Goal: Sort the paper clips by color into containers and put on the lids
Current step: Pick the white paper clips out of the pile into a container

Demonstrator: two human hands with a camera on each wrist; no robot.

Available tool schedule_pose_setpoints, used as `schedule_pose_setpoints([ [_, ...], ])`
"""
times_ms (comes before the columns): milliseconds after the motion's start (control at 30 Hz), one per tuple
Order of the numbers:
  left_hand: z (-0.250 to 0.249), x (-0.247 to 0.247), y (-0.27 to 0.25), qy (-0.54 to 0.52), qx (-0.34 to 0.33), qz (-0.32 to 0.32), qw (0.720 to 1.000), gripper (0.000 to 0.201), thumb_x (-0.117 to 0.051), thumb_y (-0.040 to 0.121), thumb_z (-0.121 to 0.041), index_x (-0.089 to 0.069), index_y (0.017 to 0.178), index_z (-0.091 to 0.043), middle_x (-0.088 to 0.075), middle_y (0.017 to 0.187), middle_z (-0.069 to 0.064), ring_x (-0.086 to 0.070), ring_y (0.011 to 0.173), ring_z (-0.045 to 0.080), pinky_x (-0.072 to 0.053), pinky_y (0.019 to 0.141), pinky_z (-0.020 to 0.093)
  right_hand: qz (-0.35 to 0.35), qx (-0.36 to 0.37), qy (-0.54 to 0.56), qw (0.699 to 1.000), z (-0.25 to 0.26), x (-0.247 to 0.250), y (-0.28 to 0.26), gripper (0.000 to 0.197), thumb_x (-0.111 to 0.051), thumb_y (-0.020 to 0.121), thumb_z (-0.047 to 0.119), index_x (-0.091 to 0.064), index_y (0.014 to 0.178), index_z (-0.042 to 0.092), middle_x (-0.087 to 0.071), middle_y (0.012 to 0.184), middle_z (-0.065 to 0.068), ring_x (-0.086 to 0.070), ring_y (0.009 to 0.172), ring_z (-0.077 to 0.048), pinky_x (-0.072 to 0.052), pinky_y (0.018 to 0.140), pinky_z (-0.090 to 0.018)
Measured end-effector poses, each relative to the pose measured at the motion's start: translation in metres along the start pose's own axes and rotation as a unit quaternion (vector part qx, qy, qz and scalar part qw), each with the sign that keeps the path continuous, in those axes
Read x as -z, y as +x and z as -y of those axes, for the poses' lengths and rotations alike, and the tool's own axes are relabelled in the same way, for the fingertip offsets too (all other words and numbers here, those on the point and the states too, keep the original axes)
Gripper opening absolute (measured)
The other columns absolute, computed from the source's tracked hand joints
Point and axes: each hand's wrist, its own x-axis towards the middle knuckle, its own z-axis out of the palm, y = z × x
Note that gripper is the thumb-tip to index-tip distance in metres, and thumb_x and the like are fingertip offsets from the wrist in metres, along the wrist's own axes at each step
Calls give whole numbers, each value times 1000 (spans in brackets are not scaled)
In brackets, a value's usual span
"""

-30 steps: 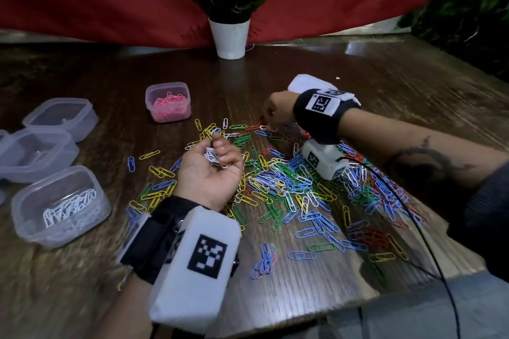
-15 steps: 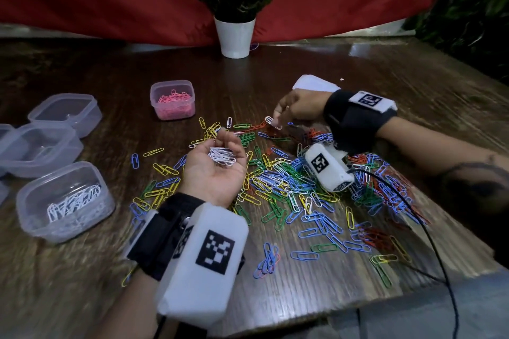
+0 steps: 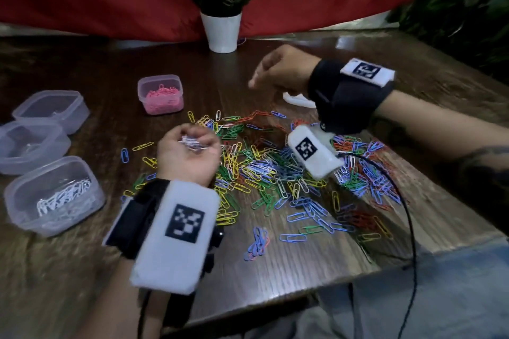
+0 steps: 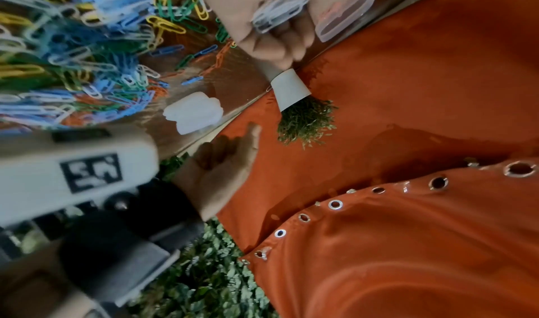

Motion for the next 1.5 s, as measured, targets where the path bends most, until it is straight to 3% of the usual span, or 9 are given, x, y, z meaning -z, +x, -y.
schedule_pose_setpoints([
  [167,-19,0,-4,17,-19,33,999,22,-39,59,-9,-33,37,-13,-26,36,-6,-26,26,8,-17,26,18,104,24,-241,965,-6,-43,25,22,-70,79,14,-71,101,11,-69,97,-4,-54,79,-9,-40,56,-18],
  [300,-24,1,-4,10,-27,26,999,22,-39,60,-7,-32,40,-13,-24,36,-5,-24,25,9,-15,25,19,145,32,-325,934,2,-75,49,36,-68,83,23,-65,114,6,-64,117,-9,-50,86,-13,-39,59,-23],
  [533,-25,0,-4,0,-23,33,999,22,-39,61,-7,-34,40,-12,-27,37,-4,-26,26,9,-17,25,19,201,-39,-342,917,-9,-71,66,27,-67,83,22,-65,98,0,-55,80,-5,-48,63,-15,-39,53,-21],
  [667,-25,0,-5,1,-21,34,999,24,-39,63,-8,-34,40,-13,-28,38,-5,-28,26,9,-17,27,17,182,-43,-207,960,-14,-55,67,2,-65,83,8,-65,81,8,-61,73,0,-51,67,-13,-44,58,-18],
  [767,-23,-2,-6,3,-17,33,999,24,-40,65,-9,-34,41,-13,-29,38,-5,-28,27,8,-17,27,17,175,-52,-145,972,-14,-53,75,19,-68,79,5,-58,67,17,-59,54,9,-50,60,-9,-44,57,-18],
  [933,-22,-2,-11,-23,11,48,999,26,-43,69,-12,-35,44,-13,-29,39,-5,-29,28,9,-18,27,18,225,-72,-242,941,-8,-55,69,9,-69,79,12,-61,81,15,-55,66,3,-48,55,-9,-40,38,-15],
  [1133,-22,-4,-15,-31,36,58,997,26,-45,72,-12,-35,48,-15,-29,41,-5,-29,30,9,-18,29,19,138,-38,-199,969,-3,-58,81,10,-68,80,9,-60,76,12,-50,54,3,-42,46,-8,-33,34,-12],
  [1333,-25,-5,-17,-49,21,56,997,23,-45,70,-12,-34,50,-15,-29,41,-5,-29,30,9,-18,29,18,191,107,-379,899,7,-77,93,21,-67,80,9,-67,100,13,-60,87,0,-52,80,-12,-43,73,-25],
  [1500,-24,-5,-18,-35,30,54,997,26,-45,73,-13,-34,49,-15,-29,41,-6,-29,30,8,-18,29,18,209,141,-391,885,2,-69,92,37,-70,79,16,-62,115,12,-57,97,0,-51,88,-17,-33,63,-20],
])
